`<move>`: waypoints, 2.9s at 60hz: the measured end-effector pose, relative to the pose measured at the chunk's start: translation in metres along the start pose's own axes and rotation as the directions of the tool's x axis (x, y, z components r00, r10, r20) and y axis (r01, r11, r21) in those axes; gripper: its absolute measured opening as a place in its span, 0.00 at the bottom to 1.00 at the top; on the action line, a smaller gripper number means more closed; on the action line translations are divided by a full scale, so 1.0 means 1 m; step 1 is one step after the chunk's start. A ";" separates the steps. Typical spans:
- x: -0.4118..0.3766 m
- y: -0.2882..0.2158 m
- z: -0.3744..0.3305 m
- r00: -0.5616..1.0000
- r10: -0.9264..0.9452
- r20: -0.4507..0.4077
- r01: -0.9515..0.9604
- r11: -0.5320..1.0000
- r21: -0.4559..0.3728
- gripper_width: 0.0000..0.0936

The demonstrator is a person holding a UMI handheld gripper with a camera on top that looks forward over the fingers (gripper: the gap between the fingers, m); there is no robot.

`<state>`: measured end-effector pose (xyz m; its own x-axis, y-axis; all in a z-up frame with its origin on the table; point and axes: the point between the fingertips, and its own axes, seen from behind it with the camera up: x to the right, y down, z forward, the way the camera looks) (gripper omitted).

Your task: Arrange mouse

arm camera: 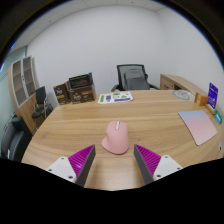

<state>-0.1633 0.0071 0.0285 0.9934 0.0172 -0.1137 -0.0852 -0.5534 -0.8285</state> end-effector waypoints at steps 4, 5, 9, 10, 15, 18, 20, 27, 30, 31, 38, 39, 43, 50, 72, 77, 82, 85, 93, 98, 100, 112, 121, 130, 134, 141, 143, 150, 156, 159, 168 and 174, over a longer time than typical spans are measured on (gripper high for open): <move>0.005 -0.010 0.018 1.000 -0.007 -0.002 0.007 1.000 0.005 0.86; 0.006 -0.011 0.021 1.000 -0.005 -0.002 0.005 1.000 0.005 0.87; 0.027 -0.017 0.047 1.000 -0.004 -0.002 0.004 1.000 -0.001 0.86; 0.028 -0.018 0.052 1.000 -0.003 -0.004 0.003 1.000 -0.002 0.86; 0.031 -0.022 0.072 1.000 0.013 -0.007 -0.013 1.000 -0.014 0.86; 0.031 -0.030 0.083 1.000 0.015 -0.009 -0.015 1.000 -0.006 0.85; 0.019 -0.031 0.089 1.000 0.010 -0.017 -0.010 1.000 0.001 0.85; 0.021 -0.029 0.106 1.000 0.009 -0.020 -0.009 1.000 -0.008 0.77; 0.017 -0.031 0.109 1.000 -0.019 -0.010 0.019 1.000 -0.003 0.63; 0.018 -0.030 0.109 1.000 -0.028 -0.014 0.028 1.000 -0.005 0.62; 0.019 -0.027 0.107 0.998 -0.046 -0.034 0.046 0.999 -0.017 0.51; 0.019 -0.028 0.107 0.998 -0.050 -0.038 0.049 0.999 -0.018 0.50; 0.018 -0.028 0.107 0.998 -0.052 -0.039 0.051 0.998 -0.027 0.47; 0.018 -0.025 0.105 0.996 -0.082 -0.019 0.081 0.995 -0.051 0.46; 0.054 -0.215 -0.045 0.992 -0.119 -0.037 0.124 0.963 0.241 0.46; 0.114 -0.250 -0.080 0.991 -0.095 -0.099 0.119 0.951 0.285 0.46; 0.190 -0.263 -0.095 0.981 -0.079 -0.177 0.129 0.947 0.293 0.46; 0.239 -0.256 -0.092 0.971 -0.077 -0.228 0.139 0.953 0.268 0.46; 0.354 -0.192 -0.055 0.957 -0.073 -0.279 0.117 0.983 0.144 0.46; 0.405 -0.134 -0.022 0.968 -0.041 -0.246 0.054 0.997 0.046 0.46; 0.417 -0.114 -0.012 0.971 -0.035 -0.235 0.036 0.999 0.001 0.46; 0.435 -0.047 0.030 0.989 -0.098 -0.109 0.085 0.989 -0.119 0.46; 0.438 -0.037 0.037 0.997 -0.059 -0.048 0.054 0.993 -0.103 0.47; 0.438 -0.035 0.037 0.997 -0.059 -0.045 0.053 0.990 -0.132 0.59; 0.435 -0.034 0.034 0.998 -0.047 -0.035 0.041 0.988 -0.151 0.79; 0.429 -0.044 0.007 0.998 0.025 -0.061 -0.033 0.992 -0.120 0.90; 0.429 -0.046 -0.005 0.996 0.031 -0.079 -0.039 0.993 -0.110 0.89; 0.420 -0.048 -0.061 0.992 0.006 -0.127 -0.016 0.996 -0.083 0.89; 0.395 -0.044 -0.118 0.989 0.014 -0.148 -0.023 0.998 -0.056 0.89; 0.384 -0.037 -0.145 0.987 0.034 -0.156 -0.042 0.998 -0.048 0.89; 0.360 -0.009 -0.214 0.976 0.104 -0.192 -0.115 0.992 -0.046 0.90; 0.357 0.010 -0.244 0.968 0.143 -0.205 -0.155 0.987 -0.043 0.89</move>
<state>0.2091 -0.1957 0.1138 0.9656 -0.2327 -0.1163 -0.2344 -0.5850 -0.7764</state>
